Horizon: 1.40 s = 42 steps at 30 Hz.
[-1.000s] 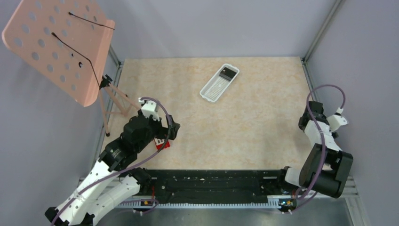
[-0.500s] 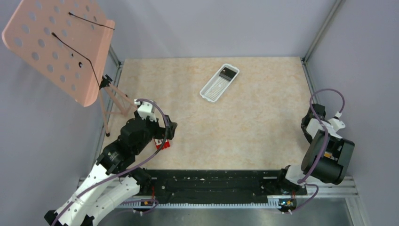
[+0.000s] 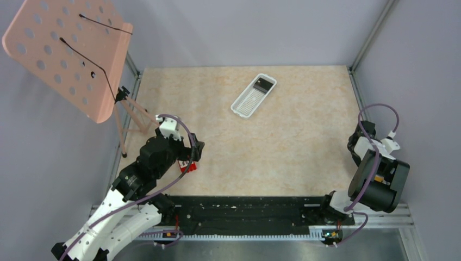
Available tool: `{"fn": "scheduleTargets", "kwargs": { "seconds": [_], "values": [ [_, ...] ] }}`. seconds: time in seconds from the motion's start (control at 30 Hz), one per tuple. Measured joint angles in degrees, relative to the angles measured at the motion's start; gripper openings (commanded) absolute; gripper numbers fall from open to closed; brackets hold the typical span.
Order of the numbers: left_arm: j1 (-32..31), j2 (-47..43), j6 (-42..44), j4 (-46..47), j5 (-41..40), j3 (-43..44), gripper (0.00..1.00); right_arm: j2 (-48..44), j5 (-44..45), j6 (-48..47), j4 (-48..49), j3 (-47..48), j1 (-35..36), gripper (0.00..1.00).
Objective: Take the credit cards out of the card holder
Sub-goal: Move the card holder to the center of the board.
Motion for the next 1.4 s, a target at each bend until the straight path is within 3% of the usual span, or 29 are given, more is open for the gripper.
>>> {"fn": "scheduleTargets", "kwargs": {
  "seconds": [0.17, 0.5, 0.6, 0.77, 0.8, 1.2, 1.23, 1.27, 1.3, 1.4],
  "values": [
    [0.0, 0.0, 0.39, 0.0, 0.02, -0.02, 0.96, -0.02, 1.11, 0.15, -1.6, 0.02, 0.0, 0.63],
    [0.0, -0.04, 0.44, 0.0, 0.26, -0.26, 0.95, 0.74, 3.02, 0.61, -3.1, 0.11, -0.02, 0.52],
    [0.0, -0.39, 0.44, 0.0, 0.26, -0.33, 0.95, 0.76, 3.39, 0.59, -3.23, 0.11, -0.02, 0.37],
    [0.0, -0.92, 0.46, 0.09, 0.24, -0.33, 0.95, 0.57, 3.76, 0.44, -3.56, 0.11, 0.02, 0.01],
    [0.0, -1.01, 0.46, 0.09, 0.24, -0.35, 0.95, 0.28, 3.85, 0.11, -3.52, 0.11, 0.17, 0.0],
    [0.0, -1.18, 0.81, 0.15, 0.24, -0.42, 0.95, -8.0, 2.01, -6.08, 1.77, -0.39, 9.64, 0.0],
    [0.0, -1.27, 0.81, 0.13, 0.24, -0.42, 0.95, -8.17, 1.97, -6.8, 2.12, -0.48, 9.79, 0.05],
    [0.0, -1.44, 0.81, 0.13, 0.24, -0.42, 0.95, -8.2, 1.99, -7.74, 2.51, -0.57, 9.79, 0.24],
    [0.0, -1.6, 0.81, 0.13, 0.24, -0.42, 0.95, -8.11, 2.14, -8.74, 2.69, -0.57, 9.79, 0.32],
    [0.0, -2.19, 0.81, 0.15, 0.37, -0.42, 0.95, -6.23, 3.37, -11.47, 2.84, 0.13, 9.79, 0.35]
  ]
}}
